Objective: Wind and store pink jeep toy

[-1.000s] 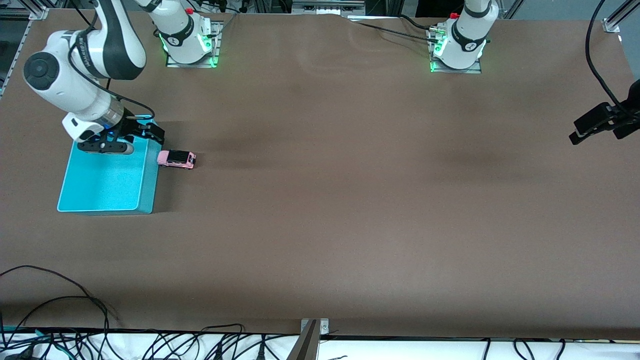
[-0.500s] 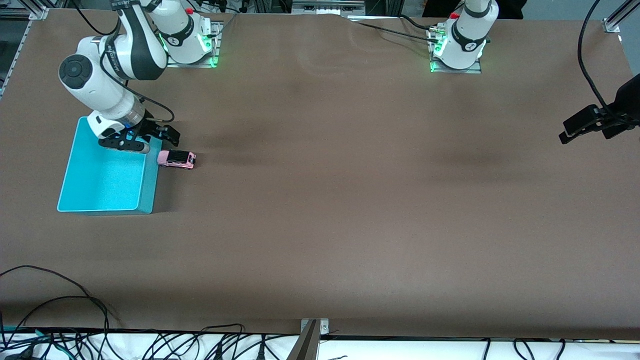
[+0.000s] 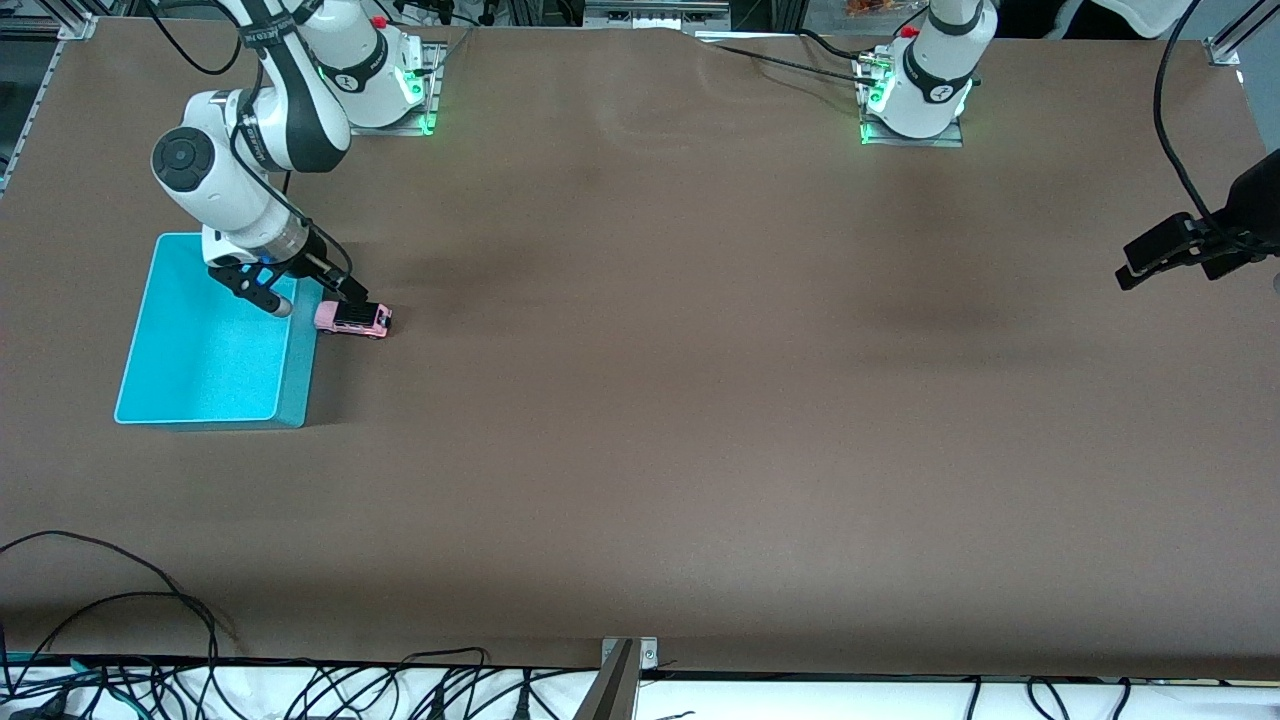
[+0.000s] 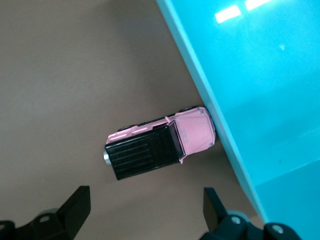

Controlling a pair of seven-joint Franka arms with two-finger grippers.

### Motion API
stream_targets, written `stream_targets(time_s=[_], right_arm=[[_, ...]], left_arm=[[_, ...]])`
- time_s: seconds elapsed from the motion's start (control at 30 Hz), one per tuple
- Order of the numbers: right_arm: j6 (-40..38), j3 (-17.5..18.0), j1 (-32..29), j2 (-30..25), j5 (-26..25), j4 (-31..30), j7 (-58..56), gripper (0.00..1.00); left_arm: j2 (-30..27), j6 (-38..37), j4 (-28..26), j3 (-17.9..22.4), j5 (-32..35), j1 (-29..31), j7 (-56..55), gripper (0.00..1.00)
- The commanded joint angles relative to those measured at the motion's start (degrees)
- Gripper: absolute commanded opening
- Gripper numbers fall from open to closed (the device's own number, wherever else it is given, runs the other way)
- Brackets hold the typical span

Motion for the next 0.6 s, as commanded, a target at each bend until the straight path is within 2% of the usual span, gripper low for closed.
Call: stream_targets(time_s=[0.0,0.37,0.57], right_arm=[[1.96,0.43,0.03,1.7,0.37,-0.32,11.8,1.0],[7.85,0.87,0.2,6.27,0.28,-0.23,29.29,1.0],[10.31,0.87,0.2,6.8,0.11,0.12,38.44,1.0]], left_arm=[[0.02,-0.29,-0.25,0.28,-1.34,-0.1,0.73,1.0],[0.11,-0.2,-0.25,0.28,-0.9,-0.19,0.73,1.0],[0.2,-0.2,-0.25,0.28,-0.9,-0.19,0.73,1.0]])
